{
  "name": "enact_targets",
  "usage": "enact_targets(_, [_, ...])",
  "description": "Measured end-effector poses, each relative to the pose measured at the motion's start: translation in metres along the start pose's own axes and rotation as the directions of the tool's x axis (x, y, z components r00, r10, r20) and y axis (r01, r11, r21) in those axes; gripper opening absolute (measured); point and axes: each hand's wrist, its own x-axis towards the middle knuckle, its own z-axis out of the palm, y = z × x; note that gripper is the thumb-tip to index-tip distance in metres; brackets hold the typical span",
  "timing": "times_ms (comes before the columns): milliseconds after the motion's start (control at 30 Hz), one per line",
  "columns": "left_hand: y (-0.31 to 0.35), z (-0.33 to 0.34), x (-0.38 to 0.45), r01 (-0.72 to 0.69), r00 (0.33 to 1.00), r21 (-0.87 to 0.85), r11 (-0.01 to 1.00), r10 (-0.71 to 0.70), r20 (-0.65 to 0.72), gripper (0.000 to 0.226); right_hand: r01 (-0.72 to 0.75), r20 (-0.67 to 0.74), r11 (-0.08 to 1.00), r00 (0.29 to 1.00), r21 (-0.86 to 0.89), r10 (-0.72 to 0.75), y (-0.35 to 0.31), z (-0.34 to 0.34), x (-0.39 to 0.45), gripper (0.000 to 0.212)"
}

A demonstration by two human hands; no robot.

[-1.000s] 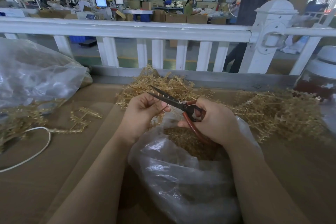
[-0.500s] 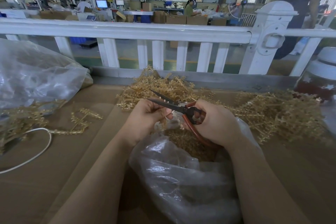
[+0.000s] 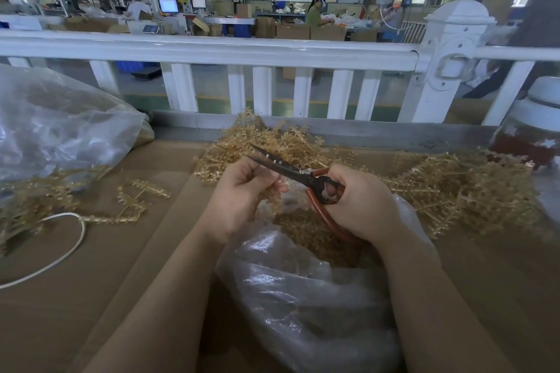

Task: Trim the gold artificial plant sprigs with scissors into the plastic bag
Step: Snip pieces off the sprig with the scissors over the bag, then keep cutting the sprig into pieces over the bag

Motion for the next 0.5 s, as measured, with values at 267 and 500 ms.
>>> enact_targets(267, [0.0004, 0.0035, -0.0021, -0.046, 0.999, 0.094, 0.995, 0.043, 0.033, 0.022, -0.002, 0.005, 0.999, 1.000, -0.036, 0.003, 0.0027, 0.0022, 0.0007, 0.039])
enact_targets(500, [-0.0010, 0.0053, -0.0021, -0.065, 0.997, 0.051, 0.997, 0.063, 0.044, 0.021, 0.029, -0.020, 0.999, 0.999, 0.029, -0.029, 0.0022, 0.0028, -0.0018, 0.039])
